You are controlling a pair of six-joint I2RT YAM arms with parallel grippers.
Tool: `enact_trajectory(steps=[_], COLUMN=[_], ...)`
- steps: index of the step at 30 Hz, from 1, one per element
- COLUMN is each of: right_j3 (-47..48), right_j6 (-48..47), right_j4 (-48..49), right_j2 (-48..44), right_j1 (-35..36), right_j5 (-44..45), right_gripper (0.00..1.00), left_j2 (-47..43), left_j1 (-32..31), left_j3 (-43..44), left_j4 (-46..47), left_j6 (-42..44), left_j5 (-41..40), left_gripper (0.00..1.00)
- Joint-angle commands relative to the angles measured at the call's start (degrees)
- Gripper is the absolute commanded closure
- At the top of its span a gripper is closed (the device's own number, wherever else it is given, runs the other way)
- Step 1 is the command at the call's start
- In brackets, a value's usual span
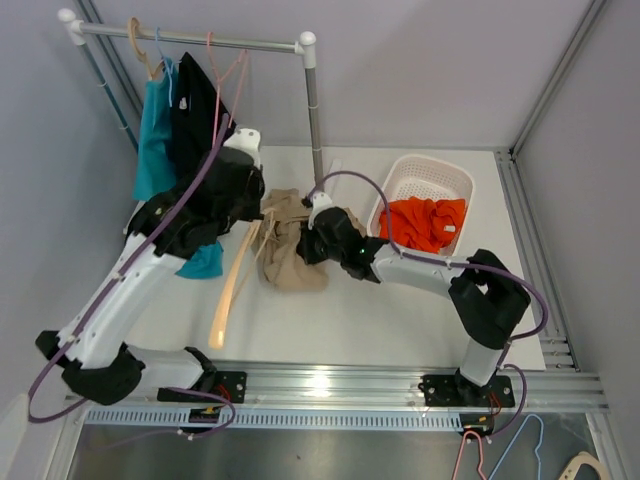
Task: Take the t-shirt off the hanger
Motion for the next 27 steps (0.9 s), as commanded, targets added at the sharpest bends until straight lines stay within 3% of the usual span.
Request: enact_trajectory(steps=[1,5,6,7,9,10,13,20,21,22,24,25,27], right_j3=[7.2,12.3,13.2,14.7,16.1,17.3,22.9,39.5,39.6,39.6,36.9,35.2,27.0], right_j6=[-1.5,-1.9,-1.7,-1.7,-1.9,-1.4,-2.5,-6.4,-6.6,-6.6,-5.9,-5.7,-3.5], right_j4=[-1.8,-2.7,-2.9,-2.8,-2.8,-2.9,-4.3,-18.4,-19.0,-19.6,-20.7,-19.9,-17.7], right_j2=[3.6,8.4,10.4,11.4,14.2,15.1,20.0,33.5,34.1,34.6,34.5,33.9,31.1], right_j1=[-1.7,-2.7,-3.1,-3.3,-3.7,-4.0,-4.2,-3.5,-3.2,-3.0,-2.4,-2.3,-1.4], right_j5=[-0.9,-3.3,-3.3,-3.7,-4.6,-4.0,-3.0,1.4,1.3,1.3,0.2,-0.6,-1.7], right_gripper=[1.0,0.98,0.89,0.62,0.33,0.07,0.01,0.04,0.09,0.32,0.52,0.6,0.6], left_j2=[-5.6,-9.5,-9.6,-9.4,-9.0,-8.6,-5.8,1.6,2.2,2.9,5.5,6.5,9.4], left_j1=[-1.3,-1.3,-1.2,-1.2,-1.2,-1.2,-0.8,0.8,1.4,2.0,3.1,3.4,4.1], left_j3=[-2.7,-2.0,-0.9,-0.1,2.9,3.7,8.8,21.2,23.2,24.0,26.5,28.1,30.2], left_j4=[-0.1,-2.9,-3.1,-3.4,-3.1,-2.4,-2.0,1.8,2.4,2.7,3.2,3.4,3.7], left_j6=[-2.7,-2.6,-2.3,-2.2,-1.5,-1.2,-0.2,2.8,3.8,3.9,4.3,4.5,5.5], left_j5=[-4.7,-9.8,-10.9,-11.7,-14.3,-15.2,-18.7,-15.3,-13.1,-12.0,-10.1,-9.2,-8.4], left_gripper=[0.99,0.99,0.99,0.99,0.99,0.99,0.99,0.99,0.99,0.99,0.99,0.99,0.99])
